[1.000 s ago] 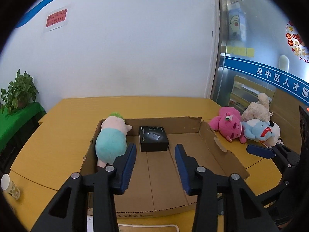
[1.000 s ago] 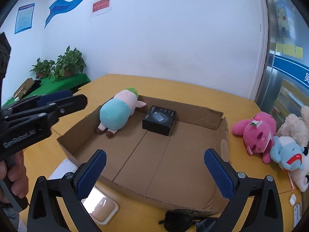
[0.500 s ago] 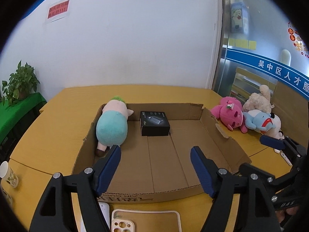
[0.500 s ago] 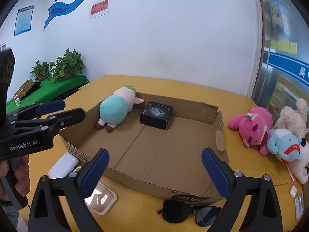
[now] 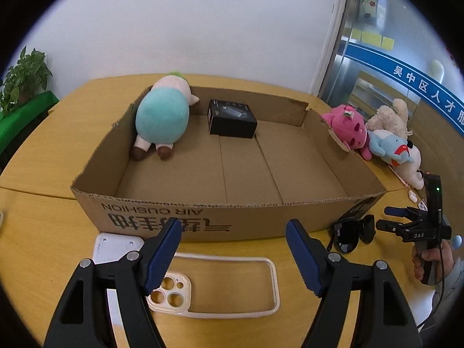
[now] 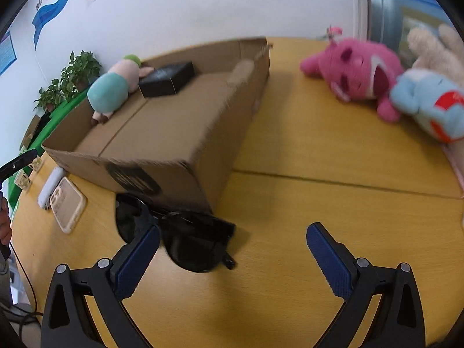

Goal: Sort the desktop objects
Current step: 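Withdraw both grippers toward the sunglasses on the table, then grasp the black sunglasses by the bridge with the left gripper, then lift the sunglasses with the left gripper and carry them over the box, then lower the sunglasses into the box and open the left gripper, then move the left gripper back toward the clear phone case on the table, then grasp the clear phone case by its white rim with the left gripper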

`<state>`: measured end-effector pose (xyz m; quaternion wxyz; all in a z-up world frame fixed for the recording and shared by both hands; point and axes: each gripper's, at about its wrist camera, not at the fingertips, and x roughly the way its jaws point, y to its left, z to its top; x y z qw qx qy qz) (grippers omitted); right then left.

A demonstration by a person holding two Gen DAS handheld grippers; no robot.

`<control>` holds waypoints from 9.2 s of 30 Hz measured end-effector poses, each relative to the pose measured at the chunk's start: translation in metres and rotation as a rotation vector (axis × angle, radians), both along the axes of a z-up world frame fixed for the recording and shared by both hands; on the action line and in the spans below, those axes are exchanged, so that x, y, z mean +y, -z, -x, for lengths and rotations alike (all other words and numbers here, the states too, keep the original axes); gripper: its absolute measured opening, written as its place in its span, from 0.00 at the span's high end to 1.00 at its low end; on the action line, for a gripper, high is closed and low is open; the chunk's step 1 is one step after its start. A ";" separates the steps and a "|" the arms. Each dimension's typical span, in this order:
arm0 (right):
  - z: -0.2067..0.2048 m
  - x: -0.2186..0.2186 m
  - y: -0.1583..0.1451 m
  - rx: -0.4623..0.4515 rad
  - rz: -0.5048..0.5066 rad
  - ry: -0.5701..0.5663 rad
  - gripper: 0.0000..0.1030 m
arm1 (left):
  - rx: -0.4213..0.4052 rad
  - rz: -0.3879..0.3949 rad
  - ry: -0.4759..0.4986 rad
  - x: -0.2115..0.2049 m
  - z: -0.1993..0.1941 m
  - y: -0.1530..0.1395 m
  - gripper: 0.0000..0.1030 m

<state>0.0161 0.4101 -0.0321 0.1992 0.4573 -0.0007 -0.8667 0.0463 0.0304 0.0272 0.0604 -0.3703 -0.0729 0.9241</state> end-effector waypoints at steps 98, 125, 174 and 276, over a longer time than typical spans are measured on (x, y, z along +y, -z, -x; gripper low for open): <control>0.137 -0.143 -0.186 0.337 0.241 -0.023 0.70 | -0.033 -0.216 0.397 0.074 0.250 -0.133 0.66; 0.303 -0.121 0.005 -0.135 0.172 0.200 0.69 | -0.520 -0.255 0.360 0.125 0.388 0.069 0.72; -0.012 -0.183 -0.106 0.288 -0.052 0.136 0.00 | 0.151 0.099 0.110 -0.019 0.009 -0.065 0.24; -0.053 -0.160 -0.047 0.212 0.069 0.041 0.89 | -0.080 -0.191 0.206 -0.022 -0.010 -0.012 0.93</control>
